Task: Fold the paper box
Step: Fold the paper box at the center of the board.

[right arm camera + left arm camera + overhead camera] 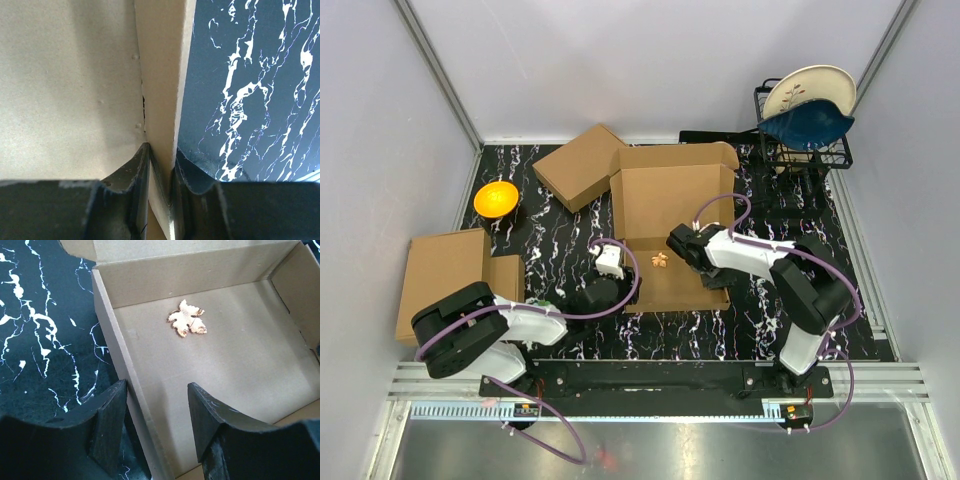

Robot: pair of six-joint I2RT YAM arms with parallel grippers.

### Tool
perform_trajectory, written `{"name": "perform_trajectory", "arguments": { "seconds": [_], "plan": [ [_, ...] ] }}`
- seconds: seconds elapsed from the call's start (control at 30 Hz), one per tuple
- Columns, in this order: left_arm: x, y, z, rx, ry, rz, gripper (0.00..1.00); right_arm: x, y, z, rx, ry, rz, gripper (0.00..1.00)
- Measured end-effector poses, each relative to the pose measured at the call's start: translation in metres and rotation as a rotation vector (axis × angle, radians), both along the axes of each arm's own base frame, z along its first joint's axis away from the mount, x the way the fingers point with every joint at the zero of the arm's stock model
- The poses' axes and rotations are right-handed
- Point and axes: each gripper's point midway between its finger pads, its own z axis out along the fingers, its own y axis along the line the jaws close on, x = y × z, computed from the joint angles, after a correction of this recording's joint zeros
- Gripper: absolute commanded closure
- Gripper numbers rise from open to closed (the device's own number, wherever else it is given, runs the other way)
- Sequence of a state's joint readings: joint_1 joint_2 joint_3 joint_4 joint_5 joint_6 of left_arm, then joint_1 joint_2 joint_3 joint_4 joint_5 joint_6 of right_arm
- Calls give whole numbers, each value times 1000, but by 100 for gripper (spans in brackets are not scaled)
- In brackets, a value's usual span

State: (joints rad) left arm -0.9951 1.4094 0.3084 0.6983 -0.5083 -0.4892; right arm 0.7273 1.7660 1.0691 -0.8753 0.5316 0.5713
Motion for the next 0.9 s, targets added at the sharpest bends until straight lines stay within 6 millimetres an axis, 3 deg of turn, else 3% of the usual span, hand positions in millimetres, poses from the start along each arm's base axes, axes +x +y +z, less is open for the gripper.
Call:
{"name": "perform_trajectory", "arguments": {
  "seconds": [0.57, 0.63, 0.67, 0.77, 0.9],
  "plan": [
    [-2, -3, 0, -1, 2, -9, 46, -2, 2, -6, -167, 51, 73, 100],
    [-2, -3, 0, -1, 2, -9, 46, -2, 2, -6, -164, 46, 70, 87],
    [-2, -3, 0, -1, 2, -9, 46, -2, 2, -5, -156, 39, 67, 73],
    [-2, -3, 0, -1, 1, -8, 46, -8, 3, -3, -111, 32, 41, 54],
    [-1, -2, 1, 1, -2, -1, 46, -12, 8, 5, -51, 18, 10, 40]
  ]
}}
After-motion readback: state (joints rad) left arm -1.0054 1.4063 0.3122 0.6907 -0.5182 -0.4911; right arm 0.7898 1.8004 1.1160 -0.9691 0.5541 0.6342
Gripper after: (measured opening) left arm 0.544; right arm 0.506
